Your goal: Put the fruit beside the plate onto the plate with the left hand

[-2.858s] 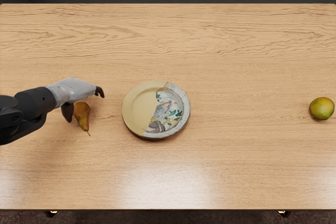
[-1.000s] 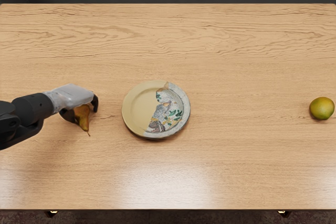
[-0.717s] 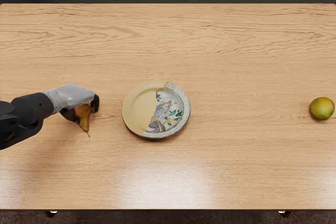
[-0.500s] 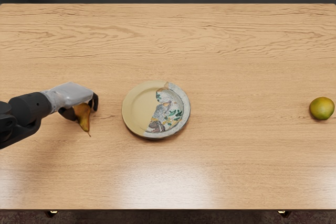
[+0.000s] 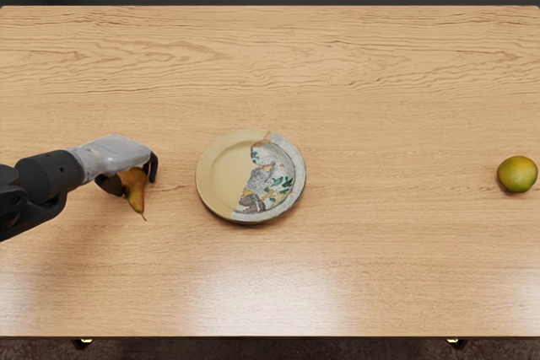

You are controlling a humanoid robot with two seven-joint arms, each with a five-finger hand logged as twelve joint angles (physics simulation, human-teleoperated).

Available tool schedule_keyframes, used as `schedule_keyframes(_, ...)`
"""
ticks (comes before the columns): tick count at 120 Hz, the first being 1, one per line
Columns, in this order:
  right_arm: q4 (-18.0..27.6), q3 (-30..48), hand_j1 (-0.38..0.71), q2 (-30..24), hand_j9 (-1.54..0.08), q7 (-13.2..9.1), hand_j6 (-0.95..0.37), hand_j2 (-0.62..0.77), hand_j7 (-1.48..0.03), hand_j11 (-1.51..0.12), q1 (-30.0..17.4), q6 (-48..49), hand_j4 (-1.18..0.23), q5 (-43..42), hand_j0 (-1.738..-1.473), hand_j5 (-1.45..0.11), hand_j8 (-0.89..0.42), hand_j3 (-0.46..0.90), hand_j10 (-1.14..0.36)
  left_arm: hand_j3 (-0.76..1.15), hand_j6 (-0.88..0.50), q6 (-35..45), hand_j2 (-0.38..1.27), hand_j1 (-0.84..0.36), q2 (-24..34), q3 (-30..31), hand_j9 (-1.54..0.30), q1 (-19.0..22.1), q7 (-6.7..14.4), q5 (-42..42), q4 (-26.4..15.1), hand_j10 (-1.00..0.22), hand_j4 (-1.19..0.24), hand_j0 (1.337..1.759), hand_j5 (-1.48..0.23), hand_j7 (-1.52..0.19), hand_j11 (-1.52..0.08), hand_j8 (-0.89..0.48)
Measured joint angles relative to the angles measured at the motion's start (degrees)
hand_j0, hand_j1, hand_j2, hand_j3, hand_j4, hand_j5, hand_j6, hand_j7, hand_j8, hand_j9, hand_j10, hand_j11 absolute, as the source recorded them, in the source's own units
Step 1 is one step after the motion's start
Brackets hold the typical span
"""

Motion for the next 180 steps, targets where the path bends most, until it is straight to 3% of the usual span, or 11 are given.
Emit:
schedule_keyframes(18, 0.0, 0.0, -0.35, 0.0, 0.00, 0.0, 0.00, 0.00, 0.00, 0.00, 0.0, 0.0, 0.00, 0.0, -1.658, 0.00, 0.00, 0.00, 0.00, 0.00, -0.42, -0.1, 0.11, -0.29, 0.0, 0.1, -0.84, 0.0, 0.1, -0.1, 0.0, -0.61, -0.64, 1.651, -0.78, -0.81, -0.84, -0.48)
schedule_keyframes(44, 0.0, 0.0, -0.35, 0.0, 0.00, 0.0, 0.00, 0.00, 0.00, 0.00, 0.0, 0.0, 0.00, 0.0, -1.658, 0.00, 0.00, 0.00, 0.00, 0.00, -0.47, -0.2, 0.25, -0.30, -0.1, 0.1, -0.91, 0.0, 0.2, -0.3, 0.0, -0.66, -0.69, 1.651, -0.84, -0.87, -0.91, -0.50)
schedule_keyframes(53, 0.0, 0.0, -0.35, 0.0, 0.00, 0.0, 0.00, 0.00, 0.00, 0.00, 0.0, 0.0, 0.00, 0.0, -1.658, 0.00, 0.00, 0.00, 0.00, 0.00, -0.49, -0.3, 0.23, -0.28, -0.2, 0.1, -0.94, 0.0, 0.2, -0.4, 0.1, -0.67, -0.71, 1.651, -0.87, -0.90, -0.94, -0.52)
schedule_keyframes(58, 0.0, 0.0, -0.35, 0.0, 0.00, 0.0, 0.00, 0.00, 0.00, 0.00, 0.0, 0.0, 0.00, 0.0, -1.658, 0.00, 0.00, 0.00, 0.00, 0.00, -0.48, -0.2, 0.12, -0.27, -0.2, 0.0, -0.96, 0.4, 0.2, -0.3, 0.1, -0.68, -0.74, 1.649, -0.87, -0.92, -0.96, -0.50)
schedule_keyframes(73, 0.0, 0.0, -0.35, 0.0, 0.00, 0.0, 0.00, 0.00, 0.00, 0.00, 0.0, 0.0, 0.00, 0.0, -1.658, 0.00, 0.00, 0.00, 0.00, -0.01, -0.52, -0.2, 0.22, -0.27, -0.2, 0.0, -0.99, 0.5, 0.2, -0.5, 0.3, -0.71, -0.77, 1.649, -0.90, -0.96, -0.99, -0.52)
schedule_keyframes(79, 0.0, 0.0, -0.35, 0.0, 0.00, 0.0, 0.00, 0.00, 0.00, 0.00, 0.0, 0.0, 0.00, 0.0, -1.658, 0.00, 0.00, 0.00, 0.00, -0.09, -0.52, -0.3, 0.30, -0.29, -0.2, 0.0, -1.01, 0.5, 0.3, -0.6, 0.3, -0.72, -0.77, 1.647, -0.91, -0.97, -1.01, -0.51)
schedule_keyframes(85, 0.0, 0.0, -0.35, 0.0, 0.00, 0.0, 0.00, 0.00, 0.00, 0.00, 0.0, 0.0, 0.00, 0.0, -1.658, 0.00, 0.00, 0.00, 0.00, -0.02, -0.52, -0.3, 0.23, -0.28, -0.2, 0.0, -1.02, 0.5, 0.3, -0.6, 0.3, -0.73, -0.76, 1.642, -0.93, -0.98, -1.02, -0.51)
schedule_keyframes(112, 0.0, 0.0, -0.35, 0.0, 0.00, 0.0, 0.00, 0.00, 0.00, 0.00, 0.0, 0.0, 0.00, 0.0, -1.658, 0.00, 0.00, 0.00, 0.00, 0.01, -0.50, -0.4, 0.24, -0.28, -0.4, 0.0, -1.05, 0.5, 0.3, -1.0, 0.4, -0.75, -0.73, 1.661, -0.99, -1.02, -1.05, -0.48)
schedule_keyframes(126, 0.0, 0.0, -0.35, 0.0, 0.00, 0.0, 0.00, 0.00, 0.00, 0.00, 0.0, 0.0, 0.00, 0.0, -1.658, 0.00, 0.00, 0.00, 0.00, -0.02, -0.47, -0.4, 0.34, -0.32, -0.4, -0.1, -1.06, 0.3, 0.3, -1.8, 0.4, -0.76, -0.70, 1.663, -1.01, -1.03, -1.06, -0.46)
schedule_keyframes(180, 0.0, 0.0, -0.35, 0.0, 0.00, 0.0, 0.00, 0.00, 0.00, 0.00, 0.0, 0.0, 0.00, 0.0, -1.658, 0.00, 0.00, 0.00, 0.00, 0.00, -0.46, -0.3, 0.29, -0.31, 0.1, -4.1, -1.06, -0.6, 0.1, -5.0, -0.3, -0.76, -0.67, 1.650, -1.06, -1.03, -1.06, -0.47)
